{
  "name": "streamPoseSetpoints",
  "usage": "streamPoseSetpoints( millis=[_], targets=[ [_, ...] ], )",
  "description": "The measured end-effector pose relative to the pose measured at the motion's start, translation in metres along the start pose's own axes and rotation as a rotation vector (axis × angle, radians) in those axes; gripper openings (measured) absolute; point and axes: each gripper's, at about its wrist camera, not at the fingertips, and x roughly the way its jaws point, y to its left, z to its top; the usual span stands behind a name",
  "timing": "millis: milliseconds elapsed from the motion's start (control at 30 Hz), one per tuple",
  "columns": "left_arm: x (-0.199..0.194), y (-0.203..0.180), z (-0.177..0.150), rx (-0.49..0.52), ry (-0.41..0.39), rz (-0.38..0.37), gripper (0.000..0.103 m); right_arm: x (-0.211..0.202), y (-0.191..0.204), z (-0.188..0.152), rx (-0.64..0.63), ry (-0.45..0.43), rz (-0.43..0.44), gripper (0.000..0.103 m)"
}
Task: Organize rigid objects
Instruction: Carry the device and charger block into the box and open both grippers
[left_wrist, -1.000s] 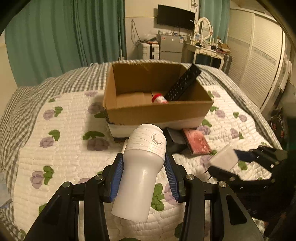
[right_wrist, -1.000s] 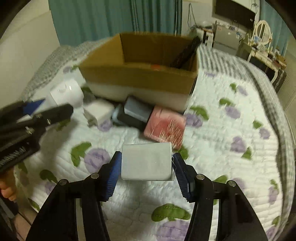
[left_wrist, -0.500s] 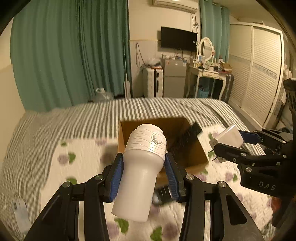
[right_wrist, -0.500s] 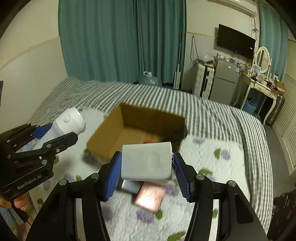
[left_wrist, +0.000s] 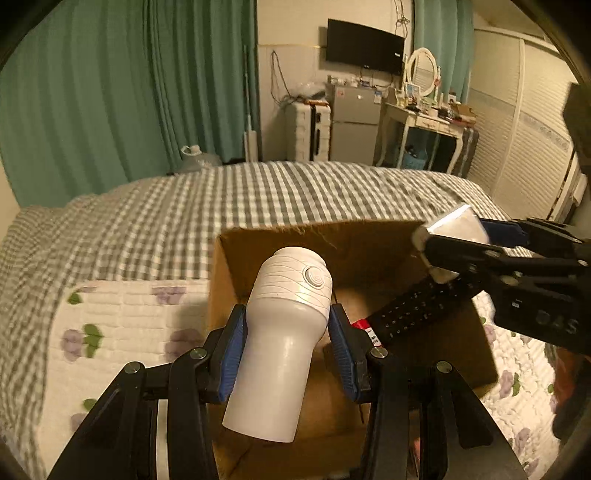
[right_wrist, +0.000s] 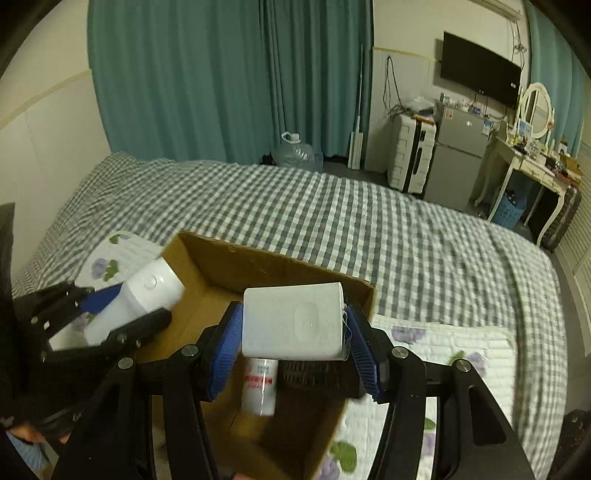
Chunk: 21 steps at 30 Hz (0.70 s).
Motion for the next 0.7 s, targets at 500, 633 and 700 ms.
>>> streamPoseSetpoints(
  millis=[500,633,700],
  targets=[
    [-0.026,-0.015,-0.001,0.016,-0.027,0.038,0.066,-0.019,0.0,0.001,-0.017,-0.079,-0.071,0.079],
    [-0.061,-0.018,0.003,-0.004,-0.041,0.057,0.07,-0.071,0.002,0.004,-0.03,-0.126,-0.129,0.094],
    [-0.082,-0.017,0.003,-0.014,-0.051,0.056,0.07,-0.095,0.002,0.002,-0.035,-0.127,-0.146,0.094]
  ],
)
